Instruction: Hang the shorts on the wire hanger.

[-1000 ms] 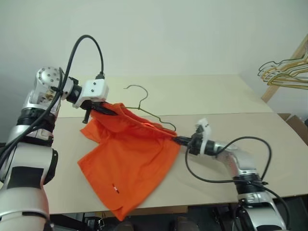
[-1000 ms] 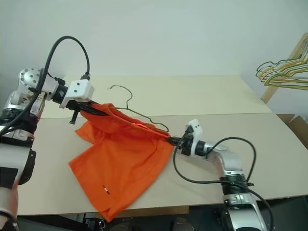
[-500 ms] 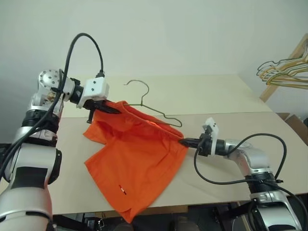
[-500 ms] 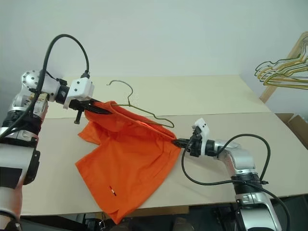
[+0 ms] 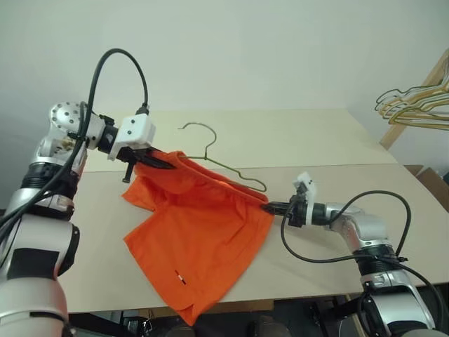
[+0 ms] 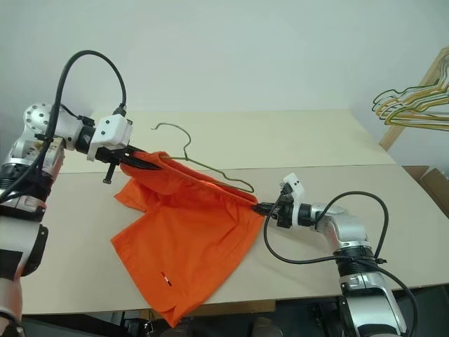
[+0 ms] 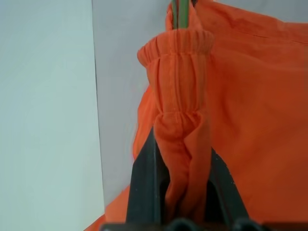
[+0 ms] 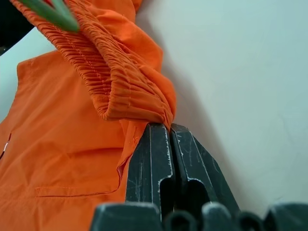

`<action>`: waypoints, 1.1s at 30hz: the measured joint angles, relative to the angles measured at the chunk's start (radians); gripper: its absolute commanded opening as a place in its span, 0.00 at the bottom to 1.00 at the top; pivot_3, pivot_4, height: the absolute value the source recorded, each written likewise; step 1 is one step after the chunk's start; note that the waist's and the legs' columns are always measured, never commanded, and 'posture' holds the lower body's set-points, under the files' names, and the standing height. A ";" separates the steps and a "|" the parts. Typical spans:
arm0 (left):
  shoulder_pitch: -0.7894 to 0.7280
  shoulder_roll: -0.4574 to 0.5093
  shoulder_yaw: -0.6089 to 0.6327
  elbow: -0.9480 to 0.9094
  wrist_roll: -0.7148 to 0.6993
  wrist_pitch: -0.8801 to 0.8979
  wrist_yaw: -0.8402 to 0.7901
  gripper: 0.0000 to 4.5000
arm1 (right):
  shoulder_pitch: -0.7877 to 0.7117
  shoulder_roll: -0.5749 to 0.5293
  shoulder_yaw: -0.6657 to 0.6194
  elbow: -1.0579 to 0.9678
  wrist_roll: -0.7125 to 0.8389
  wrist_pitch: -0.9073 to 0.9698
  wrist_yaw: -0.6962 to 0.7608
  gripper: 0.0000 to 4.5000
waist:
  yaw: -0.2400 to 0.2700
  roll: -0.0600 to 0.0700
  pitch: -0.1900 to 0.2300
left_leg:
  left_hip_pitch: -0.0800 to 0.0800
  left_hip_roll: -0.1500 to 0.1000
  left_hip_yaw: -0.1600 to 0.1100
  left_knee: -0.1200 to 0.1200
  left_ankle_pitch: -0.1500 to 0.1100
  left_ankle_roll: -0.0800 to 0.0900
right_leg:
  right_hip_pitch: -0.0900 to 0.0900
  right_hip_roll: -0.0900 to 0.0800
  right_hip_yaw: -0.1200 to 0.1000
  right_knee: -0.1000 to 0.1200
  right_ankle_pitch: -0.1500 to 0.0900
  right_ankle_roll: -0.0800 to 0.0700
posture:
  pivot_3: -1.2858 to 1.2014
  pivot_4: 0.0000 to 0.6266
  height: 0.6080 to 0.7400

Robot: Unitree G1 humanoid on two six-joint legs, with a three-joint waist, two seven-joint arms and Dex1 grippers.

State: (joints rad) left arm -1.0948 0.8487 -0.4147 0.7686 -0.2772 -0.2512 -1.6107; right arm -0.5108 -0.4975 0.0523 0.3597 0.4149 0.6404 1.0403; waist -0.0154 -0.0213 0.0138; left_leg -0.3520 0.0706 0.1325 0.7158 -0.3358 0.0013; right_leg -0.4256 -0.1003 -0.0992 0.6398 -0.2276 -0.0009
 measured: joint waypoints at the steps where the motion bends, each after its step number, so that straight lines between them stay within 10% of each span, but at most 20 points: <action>1: 0.001 0.005 -0.005 -0.002 0.000 -0.002 0.000 0.00 | -0.004 0.000 0.003 0.004 0.000 0.000 0.001 0.00 | 0.000 0.000 0.000 | 0.000 0.000 0.000 0.000 0.000 0.000 | 0.000 0.000 0.000 0.000 0.000 0.000 | 0.55 0.00 1.00; 33: 0.093 -0.101 0.111 0.025 0.291 -0.117 0.218 0.00 | -0.240 -0.183 0.229 -0.383 -0.304 -0.183 0.054 0.00 | 0.001 0.000 0.000 | -0.001 0.000 0.001 0.001 0.000 0.000 | -0.001 -0.001 -0.001 0.001 0.000 0.000 | 0.54 0.00 1.00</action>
State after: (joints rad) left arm -1.0014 0.7480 -0.3033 0.7938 0.0134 -0.3677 -1.3927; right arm -0.7510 -0.6800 0.2817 -0.0237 0.1107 0.4577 1.0939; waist -0.0149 -0.0212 0.0139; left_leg -0.3528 0.0703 0.1331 0.7166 -0.3359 0.0013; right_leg -0.4268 -0.1009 -0.1000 0.6405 -0.2277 -0.0007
